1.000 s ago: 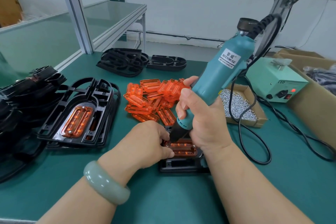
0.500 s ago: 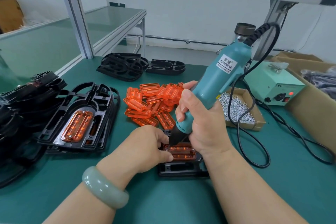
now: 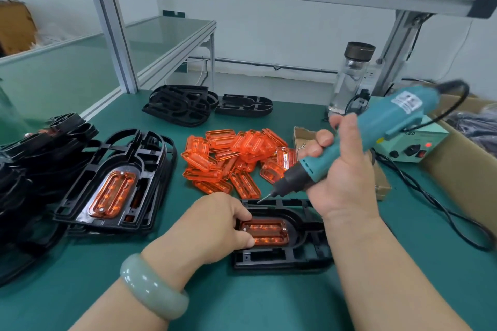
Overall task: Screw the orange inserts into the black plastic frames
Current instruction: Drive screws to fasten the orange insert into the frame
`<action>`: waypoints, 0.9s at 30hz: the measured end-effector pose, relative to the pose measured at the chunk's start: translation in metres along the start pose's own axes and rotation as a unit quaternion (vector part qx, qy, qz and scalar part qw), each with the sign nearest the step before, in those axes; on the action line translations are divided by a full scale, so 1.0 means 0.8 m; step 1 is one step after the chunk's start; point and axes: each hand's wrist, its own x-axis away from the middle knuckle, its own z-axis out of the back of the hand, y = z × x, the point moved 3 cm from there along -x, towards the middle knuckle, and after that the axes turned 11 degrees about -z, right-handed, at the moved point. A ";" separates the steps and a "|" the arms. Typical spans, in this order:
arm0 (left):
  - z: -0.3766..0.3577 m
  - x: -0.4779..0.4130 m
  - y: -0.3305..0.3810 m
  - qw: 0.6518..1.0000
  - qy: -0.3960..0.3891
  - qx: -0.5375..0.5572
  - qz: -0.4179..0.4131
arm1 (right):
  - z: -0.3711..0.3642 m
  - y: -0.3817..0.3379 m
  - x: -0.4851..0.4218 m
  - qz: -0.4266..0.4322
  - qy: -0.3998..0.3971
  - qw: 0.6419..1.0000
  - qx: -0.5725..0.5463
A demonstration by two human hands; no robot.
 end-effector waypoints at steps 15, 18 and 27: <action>0.008 -0.002 0.018 0.997 0.041 -0.018 -0.069 | 0.070 -0.005 0.000 -0.051 0.000 0.986 -0.157; 0.004 -0.007 0.043 0.991 0.043 -0.002 -0.124 | 0.076 -0.012 -0.001 -0.049 0.001 0.981 -0.189; -0.028 -0.021 0.075 0.971 -0.110 -0.076 -0.198 | 0.088 -0.023 -0.002 -0.021 0.008 0.977 -0.213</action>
